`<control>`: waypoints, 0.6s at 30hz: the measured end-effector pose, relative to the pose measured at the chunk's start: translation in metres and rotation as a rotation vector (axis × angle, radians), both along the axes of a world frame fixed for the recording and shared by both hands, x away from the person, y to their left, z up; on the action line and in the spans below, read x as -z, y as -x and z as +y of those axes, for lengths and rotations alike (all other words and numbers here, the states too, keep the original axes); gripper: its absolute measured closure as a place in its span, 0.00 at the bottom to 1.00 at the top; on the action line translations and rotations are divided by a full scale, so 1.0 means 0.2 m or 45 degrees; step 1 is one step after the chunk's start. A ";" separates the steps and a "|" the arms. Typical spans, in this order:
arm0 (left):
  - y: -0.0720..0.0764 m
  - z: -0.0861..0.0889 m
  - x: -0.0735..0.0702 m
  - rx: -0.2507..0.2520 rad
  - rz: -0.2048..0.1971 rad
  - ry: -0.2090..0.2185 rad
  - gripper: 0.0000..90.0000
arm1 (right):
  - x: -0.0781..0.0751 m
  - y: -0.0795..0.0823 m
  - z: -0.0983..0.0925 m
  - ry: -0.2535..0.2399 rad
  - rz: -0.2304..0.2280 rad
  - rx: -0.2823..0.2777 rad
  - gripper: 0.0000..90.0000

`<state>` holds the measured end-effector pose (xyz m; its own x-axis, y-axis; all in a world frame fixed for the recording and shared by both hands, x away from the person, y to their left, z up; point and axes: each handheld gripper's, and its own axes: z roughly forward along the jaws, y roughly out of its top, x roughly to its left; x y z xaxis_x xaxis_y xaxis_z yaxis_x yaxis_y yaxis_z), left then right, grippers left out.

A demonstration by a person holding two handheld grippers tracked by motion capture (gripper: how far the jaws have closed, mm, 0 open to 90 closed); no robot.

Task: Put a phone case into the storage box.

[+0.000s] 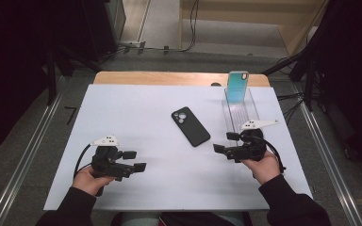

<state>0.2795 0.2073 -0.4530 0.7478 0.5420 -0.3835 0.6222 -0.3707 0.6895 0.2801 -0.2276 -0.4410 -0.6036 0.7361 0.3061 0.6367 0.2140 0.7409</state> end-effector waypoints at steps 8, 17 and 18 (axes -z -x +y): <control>0.01 0.00 -0.01 -0.005 -0.001 -0.005 0.30 | -0.02 -0.06 0.06 -0.005 0.003 0.005 0.19; 0.01 -0.01 -0.01 -0.001 -0.001 -0.003 0.30 | -0.03 -0.13 0.13 0.021 -0.004 0.007 0.19; 0.01 -0.01 -0.01 -0.002 0.002 -0.003 0.30 | -0.04 -0.14 0.13 0.022 -0.006 0.009 0.19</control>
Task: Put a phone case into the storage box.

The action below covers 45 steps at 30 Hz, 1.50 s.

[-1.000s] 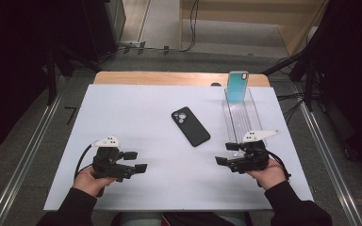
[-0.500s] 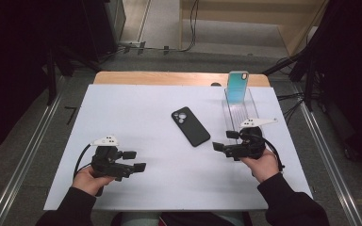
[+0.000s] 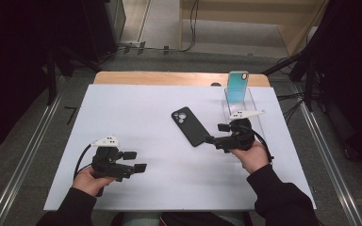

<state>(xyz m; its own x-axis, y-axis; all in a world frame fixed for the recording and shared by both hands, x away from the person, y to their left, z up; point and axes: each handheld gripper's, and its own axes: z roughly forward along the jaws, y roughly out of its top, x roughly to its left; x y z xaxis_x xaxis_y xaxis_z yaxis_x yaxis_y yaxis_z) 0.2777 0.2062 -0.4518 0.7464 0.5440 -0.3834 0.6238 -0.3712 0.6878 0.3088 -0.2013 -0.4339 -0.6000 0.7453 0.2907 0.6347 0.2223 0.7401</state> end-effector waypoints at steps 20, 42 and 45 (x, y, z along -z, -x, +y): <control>0.00 0.01 0.01 -0.013 0.003 -0.010 0.30 | 0.02 -0.21 0.10 0.069 0.021 0.050 0.18; 0.03 0.03 0.02 -0.033 0.012 -0.015 0.30 | 0.04 -0.38 0.23 0.096 -0.047 0.069 0.00; 0.04 0.03 0.02 -0.036 0.012 -0.018 0.30 | 0.05 -0.40 0.25 0.071 -0.038 0.081 0.01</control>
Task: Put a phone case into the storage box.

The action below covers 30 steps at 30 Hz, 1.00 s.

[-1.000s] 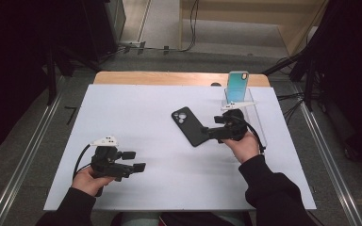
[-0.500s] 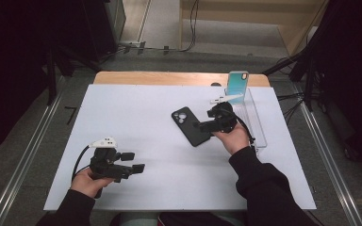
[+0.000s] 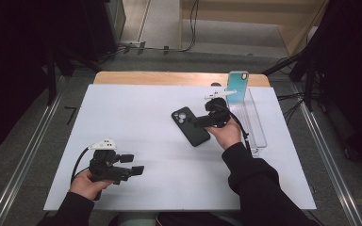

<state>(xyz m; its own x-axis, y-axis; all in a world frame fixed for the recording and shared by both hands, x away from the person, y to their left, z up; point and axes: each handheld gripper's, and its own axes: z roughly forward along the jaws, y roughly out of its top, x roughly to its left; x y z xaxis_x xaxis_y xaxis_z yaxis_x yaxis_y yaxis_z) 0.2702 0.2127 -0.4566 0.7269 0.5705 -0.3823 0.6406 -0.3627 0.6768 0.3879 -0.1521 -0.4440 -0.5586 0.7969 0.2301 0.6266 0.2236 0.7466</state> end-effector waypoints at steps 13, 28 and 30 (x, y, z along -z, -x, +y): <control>0.00 0.01 0.00 -0.002 0.000 0.006 0.30 | 0.06 -0.08 0.10 0.005 -0.001 0.018 0.01; 0.00 0.01 0.00 -0.003 -0.001 0.006 0.30 | 0.15 -0.10 0.13 0.035 0.021 0.001 0.01; 0.00 0.01 0.00 -0.003 -0.001 0.006 0.30 | 0.17 -0.10 0.13 0.044 0.032 0.001 0.01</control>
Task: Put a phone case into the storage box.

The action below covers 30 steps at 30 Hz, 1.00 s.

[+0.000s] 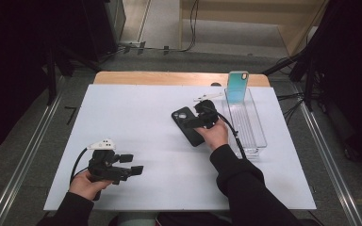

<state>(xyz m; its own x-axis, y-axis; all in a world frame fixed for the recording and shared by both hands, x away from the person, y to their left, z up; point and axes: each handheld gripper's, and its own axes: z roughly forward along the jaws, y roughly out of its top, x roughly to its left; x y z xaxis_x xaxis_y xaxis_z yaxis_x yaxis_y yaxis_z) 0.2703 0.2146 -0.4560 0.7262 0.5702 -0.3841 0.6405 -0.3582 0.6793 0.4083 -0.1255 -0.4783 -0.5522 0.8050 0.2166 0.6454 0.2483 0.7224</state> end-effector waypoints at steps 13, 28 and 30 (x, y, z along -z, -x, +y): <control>0.00 0.00 0.00 0.000 0.000 0.000 0.30 | 0.13 0.02 0.00 0.058 0.043 0.005 0.01; 0.00 0.01 -0.01 -0.031 -0.039 0.023 0.30 | 0.21 0.05 0.05 0.197 -0.027 0.010 0.01; 0.00 0.01 -0.01 -0.047 -0.047 0.038 0.30 | 0.21 0.05 0.05 0.212 -0.029 0.026 0.04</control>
